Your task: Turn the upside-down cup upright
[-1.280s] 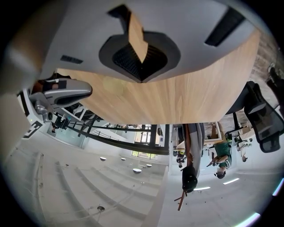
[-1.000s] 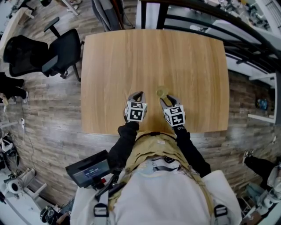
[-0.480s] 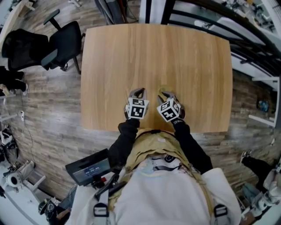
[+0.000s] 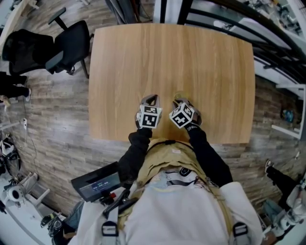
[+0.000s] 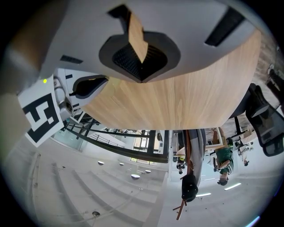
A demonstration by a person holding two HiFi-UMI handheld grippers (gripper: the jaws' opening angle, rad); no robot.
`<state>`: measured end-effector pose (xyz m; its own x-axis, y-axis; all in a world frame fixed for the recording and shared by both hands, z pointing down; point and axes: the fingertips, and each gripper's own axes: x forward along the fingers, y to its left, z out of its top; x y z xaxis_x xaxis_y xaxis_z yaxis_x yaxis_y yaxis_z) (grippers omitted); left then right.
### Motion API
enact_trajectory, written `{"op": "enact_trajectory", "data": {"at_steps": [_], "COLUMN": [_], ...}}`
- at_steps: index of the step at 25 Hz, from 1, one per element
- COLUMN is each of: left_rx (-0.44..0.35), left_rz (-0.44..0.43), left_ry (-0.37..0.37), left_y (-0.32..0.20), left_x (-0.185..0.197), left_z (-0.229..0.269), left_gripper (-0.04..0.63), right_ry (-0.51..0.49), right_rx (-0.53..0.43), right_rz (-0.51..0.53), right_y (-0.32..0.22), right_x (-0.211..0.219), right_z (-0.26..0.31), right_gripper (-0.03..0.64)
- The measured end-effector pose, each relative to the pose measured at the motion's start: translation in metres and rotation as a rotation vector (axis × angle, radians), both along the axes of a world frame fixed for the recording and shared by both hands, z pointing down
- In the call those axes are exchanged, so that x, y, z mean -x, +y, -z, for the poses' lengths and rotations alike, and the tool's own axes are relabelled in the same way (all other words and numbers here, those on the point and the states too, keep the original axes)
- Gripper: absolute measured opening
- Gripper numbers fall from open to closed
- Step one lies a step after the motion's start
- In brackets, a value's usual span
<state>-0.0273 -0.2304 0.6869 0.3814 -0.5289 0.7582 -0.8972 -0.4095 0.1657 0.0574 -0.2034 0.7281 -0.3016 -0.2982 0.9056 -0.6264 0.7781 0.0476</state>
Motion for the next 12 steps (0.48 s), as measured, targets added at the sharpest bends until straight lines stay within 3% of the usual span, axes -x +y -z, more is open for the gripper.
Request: {"op": "enact_trajectory", "data": {"at_steps": [5, 12], "left_rx": [-0.002, -0.001], "left_rz": [-0.002, -0.011], "left_ry": [-0.002, -0.006], "left_y": [0.001, 0.003], "left_x": [0.003, 0.003], "left_z": [0.000, 0.000], "left_gripper": [-0.003, -0.003], "right_ry": [-0.042, -0.337], "right_rx": [0.013, 0.102], "right_rz": [-0.026, -0.212], "right_y": [0.004, 0.007], "right_x": [0.001, 0.015], "right_z": [0.002, 0.013], "right_gripper": [0.038, 0.038]}}
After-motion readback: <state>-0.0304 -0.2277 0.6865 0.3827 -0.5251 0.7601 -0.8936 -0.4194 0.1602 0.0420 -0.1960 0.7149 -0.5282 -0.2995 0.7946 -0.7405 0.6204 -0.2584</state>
